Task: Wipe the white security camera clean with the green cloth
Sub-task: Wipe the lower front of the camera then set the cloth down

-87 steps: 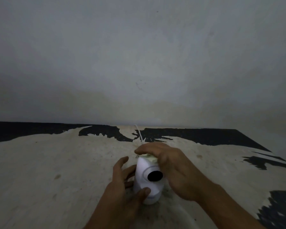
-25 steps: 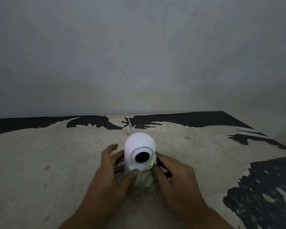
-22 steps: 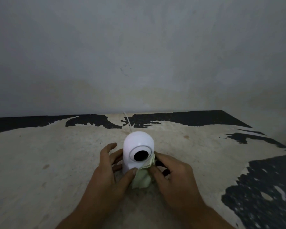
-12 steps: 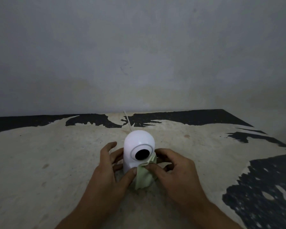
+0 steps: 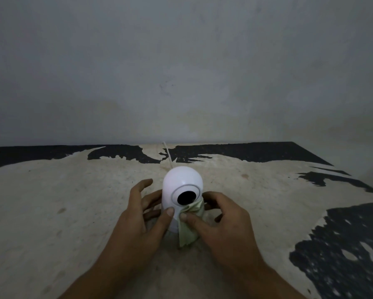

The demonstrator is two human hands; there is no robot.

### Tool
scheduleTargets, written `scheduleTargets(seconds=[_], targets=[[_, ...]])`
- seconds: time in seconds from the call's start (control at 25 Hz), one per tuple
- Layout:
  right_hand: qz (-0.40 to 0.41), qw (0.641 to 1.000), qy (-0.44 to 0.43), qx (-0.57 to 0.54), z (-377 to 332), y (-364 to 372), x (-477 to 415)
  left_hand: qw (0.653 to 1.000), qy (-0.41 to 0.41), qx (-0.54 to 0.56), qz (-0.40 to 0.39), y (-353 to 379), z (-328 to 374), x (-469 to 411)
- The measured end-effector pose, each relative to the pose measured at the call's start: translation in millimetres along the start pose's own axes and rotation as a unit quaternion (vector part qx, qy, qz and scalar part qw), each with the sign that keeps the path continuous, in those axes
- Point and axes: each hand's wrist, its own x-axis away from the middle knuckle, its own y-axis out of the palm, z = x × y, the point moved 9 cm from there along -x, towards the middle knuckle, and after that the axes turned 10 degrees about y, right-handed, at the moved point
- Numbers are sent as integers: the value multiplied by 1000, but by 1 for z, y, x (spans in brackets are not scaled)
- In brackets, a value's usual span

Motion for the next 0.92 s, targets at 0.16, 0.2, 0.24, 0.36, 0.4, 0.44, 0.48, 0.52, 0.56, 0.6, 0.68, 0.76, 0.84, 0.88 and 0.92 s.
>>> scheduleTargets(seconds=[0.16, 0.2, 0.24, 0.36, 0.4, 0.44, 0.48, 0.52, 0.56, 0.6, 0.68, 0.76, 0.84, 0.88, 0.92], targets=[[14, 1000, -10, -9, 0, -6, -4, 1000, 6, -10, 0, 1, 2, 0], [8, 1000, -13, -26, 2, -9, -6, 1000, 8, -15, 1, 1, 2, 1], [2, 999, -15, -45, 4, -14, -8, 1000, 10, -17, 2, 1, 3, 1], [35, 997, -34, -58, 7, -29, -10, 1000, 13, -15, 2, 3, 4, 1], [47, 996, -46, -63, 4, -31, -9, 1000, 13, -13, 4, 3, 3, 1], [51, 994, -54, -77, 1, -31, -7, 1000, 13, -10, 6, 3, 3, 1], [50, 992, -57, -97, -2, -29, -5, 1000, 14, -9, 8, 3, 3, 1], [45, 991, -59, -113, -4, -27, -3, 1000, 15, -10, 8, 2, 2, 2], [39, 991, -66, -112, -7, -24, 0, 1000, 17, -13, 8, 2, 2, 2], [36, 991, -82, -94, -10, -23, 3, 1000, 20, -15, 8, 2, 1, 2], [53, 989, -130, -42, -18, -26, 9, 999, 27, -17, 8, 1, 1, 1], [75, 982, -174, -5, -24, -31, 13, 999, 32, -17, 8, 1, 2, 1], [41, 971, -235, 36, -32, -21, 19, 999, 36, -14, 11, 1, 2, 1], [9, 962, -266, 57, -36, -12, 24, 999, 41, -14, 11, 1, 3, 2], [-18, 954, -290, 71, -39, -5, 27, 999, 46, -15, 11, 1, 4, 2]])
